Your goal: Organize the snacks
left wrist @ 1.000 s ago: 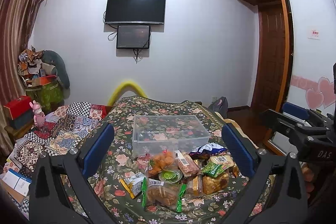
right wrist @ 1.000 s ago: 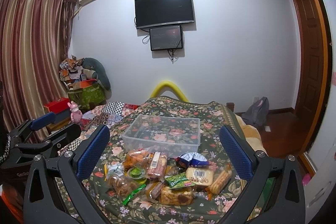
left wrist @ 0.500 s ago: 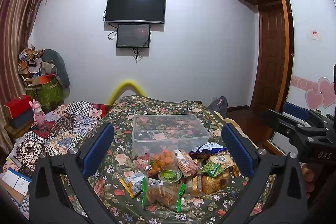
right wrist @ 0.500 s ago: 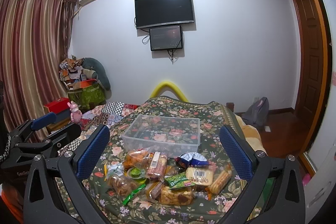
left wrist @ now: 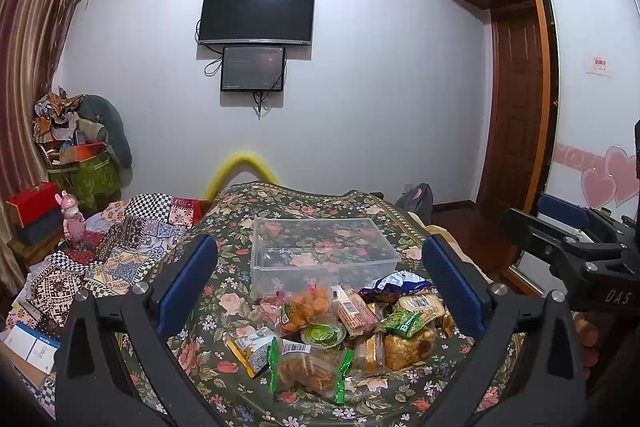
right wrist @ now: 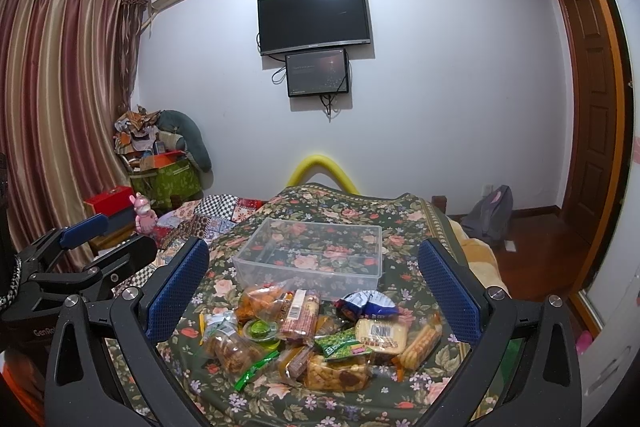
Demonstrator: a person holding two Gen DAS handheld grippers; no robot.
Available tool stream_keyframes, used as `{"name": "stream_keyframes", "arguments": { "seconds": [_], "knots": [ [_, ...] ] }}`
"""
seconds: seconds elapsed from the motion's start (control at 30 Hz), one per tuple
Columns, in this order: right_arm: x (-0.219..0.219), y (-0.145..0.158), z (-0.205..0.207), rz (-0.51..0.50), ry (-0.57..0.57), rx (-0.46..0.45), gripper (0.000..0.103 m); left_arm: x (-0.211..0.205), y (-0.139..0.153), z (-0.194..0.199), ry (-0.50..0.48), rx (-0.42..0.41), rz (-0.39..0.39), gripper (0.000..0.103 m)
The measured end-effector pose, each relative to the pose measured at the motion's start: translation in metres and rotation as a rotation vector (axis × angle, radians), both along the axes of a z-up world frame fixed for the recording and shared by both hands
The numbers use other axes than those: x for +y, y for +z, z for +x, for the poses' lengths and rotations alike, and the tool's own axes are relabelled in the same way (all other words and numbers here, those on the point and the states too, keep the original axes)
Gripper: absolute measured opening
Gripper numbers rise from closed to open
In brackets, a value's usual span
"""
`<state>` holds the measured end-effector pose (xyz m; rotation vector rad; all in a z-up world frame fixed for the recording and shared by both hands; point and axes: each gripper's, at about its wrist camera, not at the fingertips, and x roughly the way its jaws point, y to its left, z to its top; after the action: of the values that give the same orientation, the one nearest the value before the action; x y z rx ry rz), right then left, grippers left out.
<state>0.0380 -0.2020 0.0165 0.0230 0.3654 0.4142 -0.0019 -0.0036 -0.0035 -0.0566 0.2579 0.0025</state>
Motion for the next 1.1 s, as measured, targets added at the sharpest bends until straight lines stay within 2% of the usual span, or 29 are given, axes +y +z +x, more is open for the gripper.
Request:
{"name": "stream_keyframes", "arguments": {
  "seconds": [0.33,0.43,0.6,0.77,0.9,1.1],
  "knots": [
    [0.001,-0.011,0.006,-0.004,0.003,0.024,0.103,-0.001,-0.005,0.007,-0.018,0.009,0.013,0.103],
    [0.000,-0.018,0.011,-0.020,-0.006,0.038,0.103,0.001,-0.012,0.014,-0.018,0.036,0.022,0.096],
    [-0.004,-0.037,0.022,-0.048,-0.011,0.087,0.101,0.011,-0.033,0.031,-0.023,0.116,0.022,0.089],
    [-0.015,-0.064,0.038,-0.087,-0.030,0.172,0.091,0.028,-0.060,0.049,-0.019,0.217,0.015,0.082],
    [-0.030,-0.092,0.053,-0.134,-0.064,0.247,0.087,0.039,-0.086,0.062,-0.008,0.290,0.022,0.081],
    [-0.047,-0.110,0.065,-0.169,-0.114,0.325,0.087,0.060,-0.125,0.082,0.010,0.415,0.002,0.081]
  ]
}}
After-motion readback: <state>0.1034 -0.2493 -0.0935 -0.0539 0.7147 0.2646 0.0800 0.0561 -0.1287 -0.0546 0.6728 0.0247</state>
